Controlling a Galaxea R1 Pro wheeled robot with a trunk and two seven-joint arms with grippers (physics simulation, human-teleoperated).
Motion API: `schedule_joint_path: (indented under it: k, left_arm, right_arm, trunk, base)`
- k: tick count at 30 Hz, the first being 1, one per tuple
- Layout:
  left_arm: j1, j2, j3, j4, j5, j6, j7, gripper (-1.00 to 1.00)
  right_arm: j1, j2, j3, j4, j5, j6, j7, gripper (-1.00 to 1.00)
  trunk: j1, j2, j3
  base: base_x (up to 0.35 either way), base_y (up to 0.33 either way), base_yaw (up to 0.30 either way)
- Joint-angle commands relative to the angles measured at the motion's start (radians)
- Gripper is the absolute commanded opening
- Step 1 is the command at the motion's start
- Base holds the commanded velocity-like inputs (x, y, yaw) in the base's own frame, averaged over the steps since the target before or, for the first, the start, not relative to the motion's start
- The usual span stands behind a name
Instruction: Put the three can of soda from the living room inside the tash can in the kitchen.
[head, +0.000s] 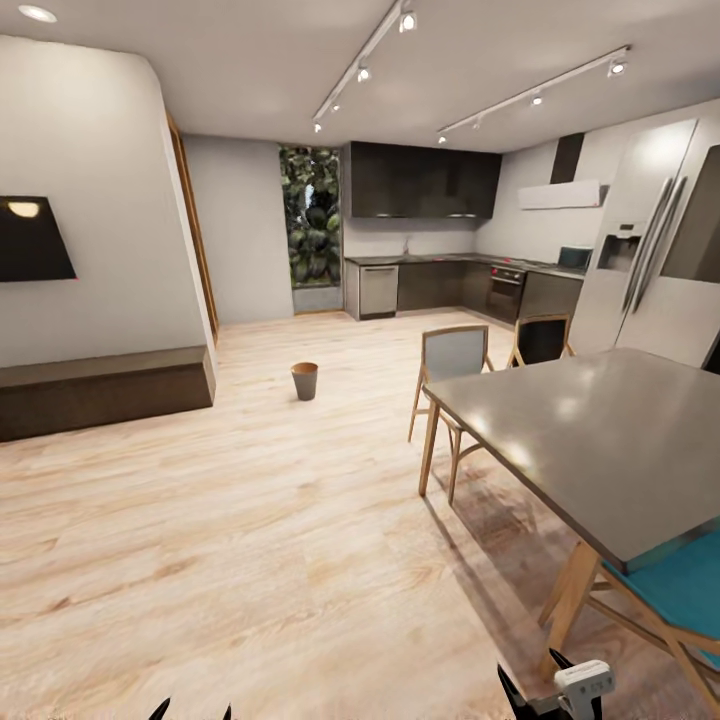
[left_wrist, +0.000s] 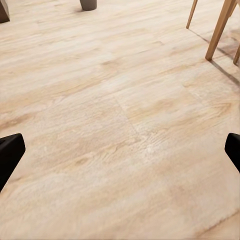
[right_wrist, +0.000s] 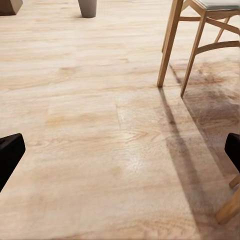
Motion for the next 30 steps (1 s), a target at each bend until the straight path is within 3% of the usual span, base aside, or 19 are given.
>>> schedule_joint_path:
  k: [1,30]
  left_arm:
    - [0.0,0.0,0.0,0.0,0.0,0.0,0.0,1.0]
    - [0.0,-0.001,0.0,-0.002,0.001,0.0,0.0,1.0]
  right_arm:
    - [0.0,0.0,0.0,0.0,0.0,0.0,0.001,1.0]
    - [0.0,0.004,0.03,0.005,0.002,0.0,-0.028,1.0]
  trunk:
    - [0.0,0.0,-0.002]
    - [0.0,0.0,-0.011]
  base:
    - [0.0,0.0,0.0]
    - [0.0,0.0,0.0]
